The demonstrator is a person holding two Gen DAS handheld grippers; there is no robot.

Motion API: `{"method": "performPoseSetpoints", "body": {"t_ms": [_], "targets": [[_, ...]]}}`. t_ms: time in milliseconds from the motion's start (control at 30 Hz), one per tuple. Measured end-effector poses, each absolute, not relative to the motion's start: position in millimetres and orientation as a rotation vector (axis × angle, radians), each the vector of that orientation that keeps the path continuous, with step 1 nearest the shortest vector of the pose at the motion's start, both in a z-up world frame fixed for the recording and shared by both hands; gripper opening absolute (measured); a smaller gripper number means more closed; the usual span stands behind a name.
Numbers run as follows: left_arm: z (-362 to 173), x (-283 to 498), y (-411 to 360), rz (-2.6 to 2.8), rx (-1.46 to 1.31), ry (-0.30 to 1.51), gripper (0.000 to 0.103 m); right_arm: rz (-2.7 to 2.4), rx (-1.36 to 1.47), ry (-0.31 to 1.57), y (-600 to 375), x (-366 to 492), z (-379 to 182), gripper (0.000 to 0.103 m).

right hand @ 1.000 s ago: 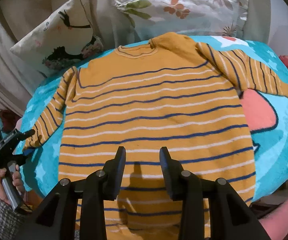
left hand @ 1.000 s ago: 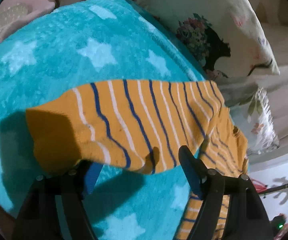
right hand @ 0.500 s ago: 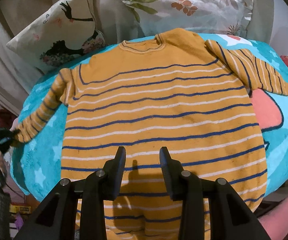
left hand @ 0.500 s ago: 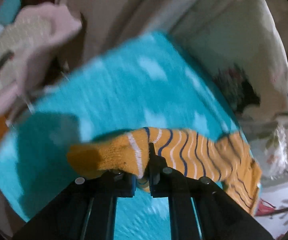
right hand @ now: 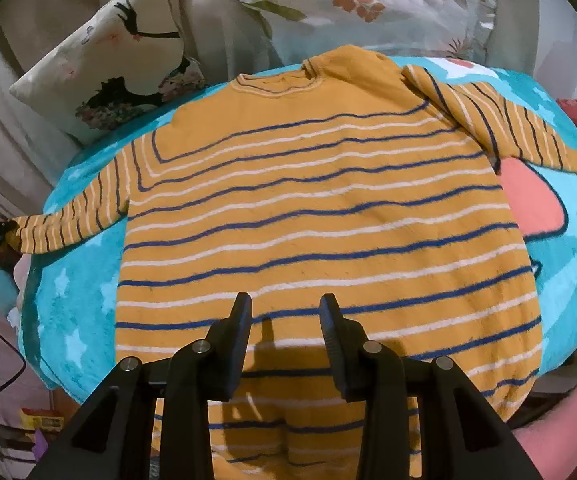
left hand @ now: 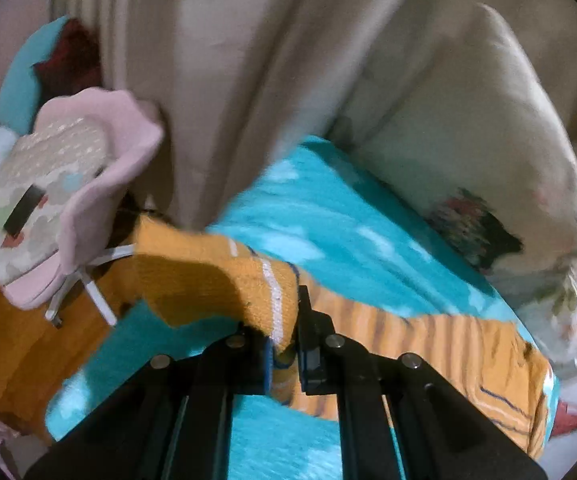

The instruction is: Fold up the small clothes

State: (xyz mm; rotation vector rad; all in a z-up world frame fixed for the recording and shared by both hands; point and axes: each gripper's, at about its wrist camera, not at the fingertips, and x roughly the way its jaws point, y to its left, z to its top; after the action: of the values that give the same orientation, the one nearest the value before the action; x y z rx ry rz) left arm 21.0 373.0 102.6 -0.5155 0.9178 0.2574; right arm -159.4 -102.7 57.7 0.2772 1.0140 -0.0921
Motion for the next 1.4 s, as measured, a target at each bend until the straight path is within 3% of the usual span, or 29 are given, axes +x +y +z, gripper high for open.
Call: {"method": "performPoseSetpoints", "body": {"t_ms": [267,500,800,867,1000,1167,1267,1333,1400], "targets": [[127,32,244,-0.009,-0.450,0.926,0.008,-0.096,0.345,1.018,-148,-163,49,0.038],[128,47,64,-0.218,-0.361,0.989,0.008,-0.052,0.378,1.005,-210,-149,52,0.038],[77,65,-129,-0.371,-0.299,1.119,0.008,-0.038,0.366,1.010,-308,-130,59,0.038],[62,70,-150,-0.389,-0.311,1.164,0.016,-0.036,0.362,1.014,-324,-125,59,0.038],[49,67,-163,-0.426,-0.381,1.206,0.041,-0.025,0.362,0.997,-347,-113,66,0.038],[67,39,-134,-0.404,-0.461,1.181,0.059,0.050,0.373,0.984,-353,-89,72,0.038],[79,18,-104,-0.325,-0.464,1.145,0.064,0.137,0.385,0.982,-339,-70,74,0.041],[83,10,-83,-0.251,-0.437,1.128,0.065,0.205,0.426,0.999,-326,-52,70,0.051],[83,3,-62,-0.174,-0.423,1.122,0.065,0.213,0.450,1.025,-316,-32,61,0.051]]}}
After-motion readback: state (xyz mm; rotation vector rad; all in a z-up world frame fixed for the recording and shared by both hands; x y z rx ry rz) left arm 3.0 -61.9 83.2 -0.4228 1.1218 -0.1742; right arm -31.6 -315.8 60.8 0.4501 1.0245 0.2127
